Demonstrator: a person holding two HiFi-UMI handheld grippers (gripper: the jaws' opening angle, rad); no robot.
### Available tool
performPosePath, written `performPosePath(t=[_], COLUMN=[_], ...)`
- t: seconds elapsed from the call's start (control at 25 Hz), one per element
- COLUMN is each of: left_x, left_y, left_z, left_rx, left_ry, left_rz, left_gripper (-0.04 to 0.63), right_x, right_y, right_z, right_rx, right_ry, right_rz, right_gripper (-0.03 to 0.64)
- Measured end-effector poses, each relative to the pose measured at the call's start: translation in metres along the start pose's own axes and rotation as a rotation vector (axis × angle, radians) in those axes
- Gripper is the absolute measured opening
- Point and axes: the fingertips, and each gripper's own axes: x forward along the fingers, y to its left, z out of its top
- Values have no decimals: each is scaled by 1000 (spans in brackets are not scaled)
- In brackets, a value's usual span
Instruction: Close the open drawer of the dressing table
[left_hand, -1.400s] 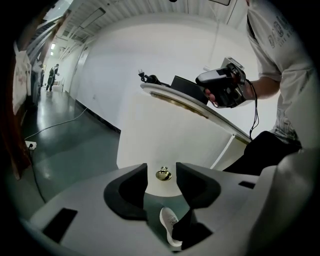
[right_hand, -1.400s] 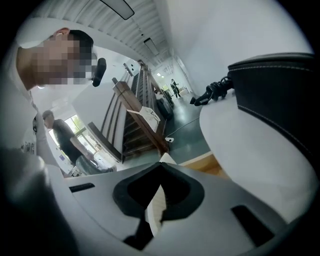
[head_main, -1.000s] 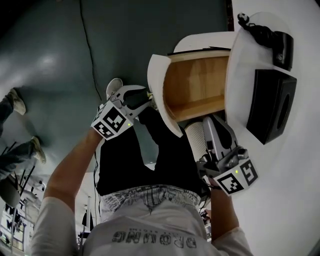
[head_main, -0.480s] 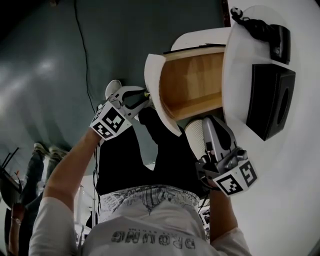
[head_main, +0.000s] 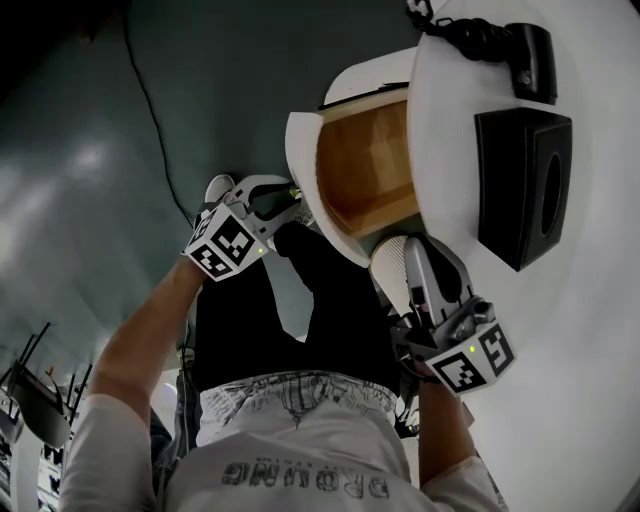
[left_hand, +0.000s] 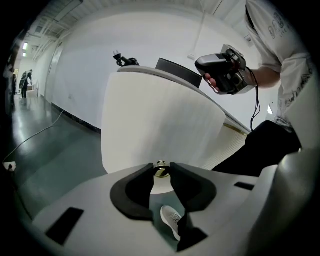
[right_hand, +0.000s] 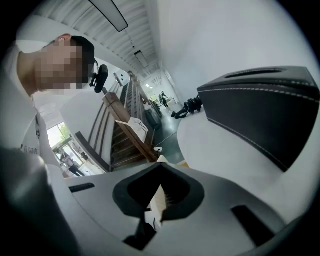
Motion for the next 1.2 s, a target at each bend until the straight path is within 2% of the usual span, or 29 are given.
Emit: performPosePath(t=[0.44, 0.8, 1.2], left_x=[51, 82, 118], left_y=[-1, 0, 2], left_z=[31, 50, 72], left_rx=[59, 90, 124], left_ry=[-8, -4, -37], left_rz=[-85, -129, -169], left_gripper=[117, 117, 115], right_x=[-16, -32, -47], right_y=[-24, -43, -57], right_z=[13, 20, 17], right_rx=[12, 40, 70], right_ry=[-59, -106, -148], right_rz=[-60, -97, -130], right_gripper=[8, 8, 8])
